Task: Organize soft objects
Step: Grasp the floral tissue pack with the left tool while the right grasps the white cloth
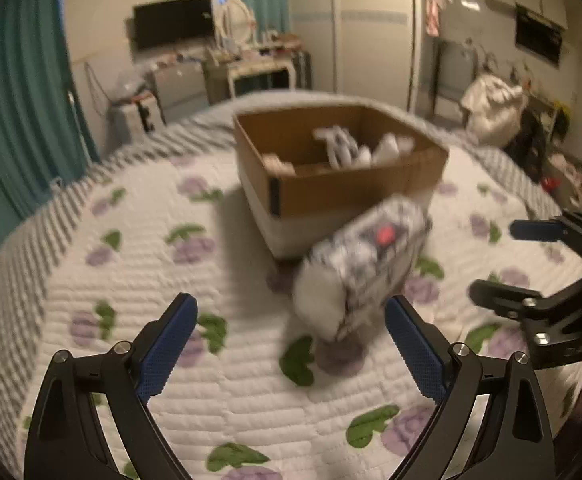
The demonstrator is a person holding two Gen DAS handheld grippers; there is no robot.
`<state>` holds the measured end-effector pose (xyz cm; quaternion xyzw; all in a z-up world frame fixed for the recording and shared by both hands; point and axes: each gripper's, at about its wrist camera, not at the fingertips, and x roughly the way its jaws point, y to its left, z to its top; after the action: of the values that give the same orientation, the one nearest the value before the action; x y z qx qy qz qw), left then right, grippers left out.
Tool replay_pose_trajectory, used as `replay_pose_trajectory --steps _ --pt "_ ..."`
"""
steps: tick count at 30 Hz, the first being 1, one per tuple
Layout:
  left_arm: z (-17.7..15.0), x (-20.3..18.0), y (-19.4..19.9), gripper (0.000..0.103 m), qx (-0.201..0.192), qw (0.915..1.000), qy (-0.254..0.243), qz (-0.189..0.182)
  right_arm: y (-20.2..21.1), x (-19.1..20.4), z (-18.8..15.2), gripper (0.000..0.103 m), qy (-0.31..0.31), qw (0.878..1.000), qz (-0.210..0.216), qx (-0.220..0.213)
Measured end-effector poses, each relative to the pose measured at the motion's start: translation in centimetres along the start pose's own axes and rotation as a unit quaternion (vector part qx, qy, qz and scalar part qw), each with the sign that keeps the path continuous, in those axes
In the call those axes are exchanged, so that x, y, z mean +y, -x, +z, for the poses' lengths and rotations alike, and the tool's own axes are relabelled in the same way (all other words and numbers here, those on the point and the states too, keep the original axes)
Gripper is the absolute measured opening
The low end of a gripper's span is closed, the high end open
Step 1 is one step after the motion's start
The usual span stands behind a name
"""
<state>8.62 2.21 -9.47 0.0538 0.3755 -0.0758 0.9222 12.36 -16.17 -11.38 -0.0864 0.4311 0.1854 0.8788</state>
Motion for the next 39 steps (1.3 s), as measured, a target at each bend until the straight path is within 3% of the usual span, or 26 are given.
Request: replay_pose_trajectory --steps 7,10,12,24,25,26,30,33,39 --pt "-2.2 -0.1 -3.5 0.095 0.050 0.9985 -0.009 -0.020 -5.0 1.1 -1.7 0.071 0.009 0.998 0.049 0.049" --pt "-2.4 -0.5 -4.1 0.095 0.059 0.9978 -0.012 -0.027 -5.7 1.7 -2.3 0.055 0.024 0.996 0.061 0.063" --pt "-2.1 -1.0 -4.2 0.095 0.055 0.9979 -0.021 -0.026 -5.9 2.1 -2.6 0.029 0.038 0.995 0.060 0.076" --pt "1.4 -2.3 -5.3 0.094 0.018 0.9978 -0.036 -0.053 -3.4 -0.1 0.0 0.029 0.021 0.999 0.027 0.040" --pt "1.5 -2.3 -5.6 0.089 0.019 0.9977 -0.037 -0.053 -3.3 -0.3 0.2 0.029 0.020 0.999 0.026 0.039" --pt "1.6 -2.4 -5.8 0.078 0.022 0.9974 -0.038 -0.057 -3.1 -0.6 0.4 0.029 0.018 0.999 0.024 0.036" --pt "1.2 -2.6 -5.8 0.062 0.026 0.9963 -0.040 -0.071 -2.7 -1.5 0.7 0.029 0.018 0.999 0.016 0.033" --pt "1.0 -2.8 -5.1 0.054 0.027 0.9966 -0.040 -0.067 -2.8 -1.7 0.9 0.029 0.012 0.999 0.010 0.035" --pt "0.7 -3.9 -3.1 0.046 0.027 0.9980 -0.045 -0.036 -1.0 -1.8 1.2 0.029 0.005 1.000 -0.010 0.028"
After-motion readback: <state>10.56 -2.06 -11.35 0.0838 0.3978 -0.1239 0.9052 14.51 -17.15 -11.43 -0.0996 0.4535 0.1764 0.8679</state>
